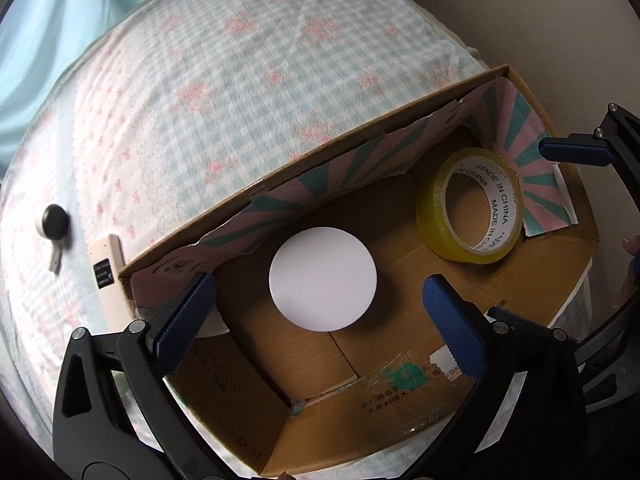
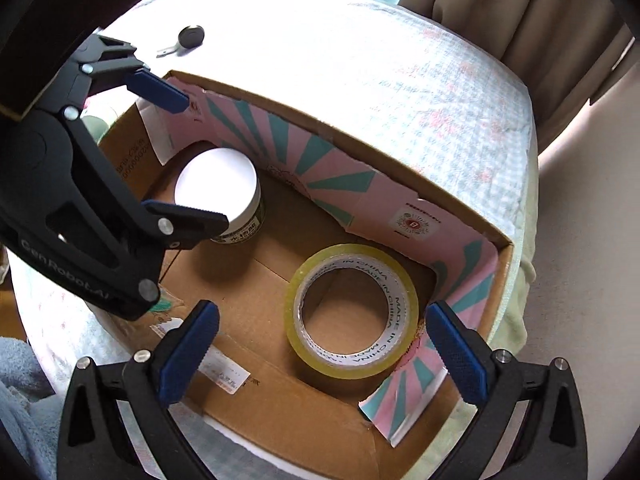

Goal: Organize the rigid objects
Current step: 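Release the jar with left tool while right tool releases the tape into the box, then grasp the red box with left tool while right tool grasps the green-lidded cream jar, then carry the red box with left tool while right tool carries the cream jar to the box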

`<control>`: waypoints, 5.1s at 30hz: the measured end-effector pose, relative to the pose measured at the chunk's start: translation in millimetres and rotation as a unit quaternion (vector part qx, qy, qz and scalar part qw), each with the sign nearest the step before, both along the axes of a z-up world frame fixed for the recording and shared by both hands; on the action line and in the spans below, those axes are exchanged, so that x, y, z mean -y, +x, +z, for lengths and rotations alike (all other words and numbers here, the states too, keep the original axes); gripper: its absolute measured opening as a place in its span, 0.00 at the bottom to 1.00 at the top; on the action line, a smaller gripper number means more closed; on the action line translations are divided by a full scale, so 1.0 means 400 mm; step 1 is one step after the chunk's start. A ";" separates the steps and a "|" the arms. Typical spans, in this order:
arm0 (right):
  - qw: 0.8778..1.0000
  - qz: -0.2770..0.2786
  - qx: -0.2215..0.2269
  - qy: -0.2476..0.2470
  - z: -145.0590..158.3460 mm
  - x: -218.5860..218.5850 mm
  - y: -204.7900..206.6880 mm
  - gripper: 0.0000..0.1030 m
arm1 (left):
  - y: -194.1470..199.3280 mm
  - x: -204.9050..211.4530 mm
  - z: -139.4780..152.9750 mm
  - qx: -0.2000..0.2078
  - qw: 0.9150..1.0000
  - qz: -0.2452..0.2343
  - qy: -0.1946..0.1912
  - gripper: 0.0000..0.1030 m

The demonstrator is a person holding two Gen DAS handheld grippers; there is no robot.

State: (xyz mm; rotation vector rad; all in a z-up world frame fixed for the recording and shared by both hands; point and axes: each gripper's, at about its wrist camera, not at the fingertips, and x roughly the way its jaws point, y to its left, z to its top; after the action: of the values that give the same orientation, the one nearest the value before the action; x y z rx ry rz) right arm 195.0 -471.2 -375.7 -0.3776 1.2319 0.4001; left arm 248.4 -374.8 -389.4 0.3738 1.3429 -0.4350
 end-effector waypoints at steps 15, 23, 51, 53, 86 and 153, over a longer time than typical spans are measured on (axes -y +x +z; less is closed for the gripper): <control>1.000 -0.015 0.015 -0.017 0.131 -0.038 -0.049 1.00 | -0.064 -0.067 0.186 0.024 0.999 0.015 -0.028 1.00; 0.999 0.016 0.041 0.006 0.242 -0.139 -0.067 1.00 | -0.158 -0.242 0.332 0.062 0.996 0.065 -0.020 1.00; 0.986 -0.127 0.001 0.111 0.413 -0.823 -0.056 1.00 | -0.227 -1.205 0.396 0.093 0.993 0.067 -0.019 1.00; 0.979 -0.164 -0.019 0.122 0.385 -0.857 -0.043 1.00 | -0.197 -1.249 0.363 0.082 0.995 0.047 -0.023 1.00; 0.701 -0.655 -0.224 0.171 -0.266 -0.889 0.178 0.76 | 0.049 -1.217 -0.288 -0.092 0.986 -0.128 0.047 0.70; 0.891 -0.394 -0.022 0.223 0.492 -0.689 -0.081 0.38 | -0.132 -0.970 0.469 0.061 0.987 -0.038 -0.141 0.41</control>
State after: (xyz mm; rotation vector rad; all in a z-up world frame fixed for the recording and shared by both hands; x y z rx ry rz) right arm 162.7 -195.5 -178.9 0.5319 1.1888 -0.0250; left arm 195.7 13.1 -201.8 0.2123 1.1329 -0.6466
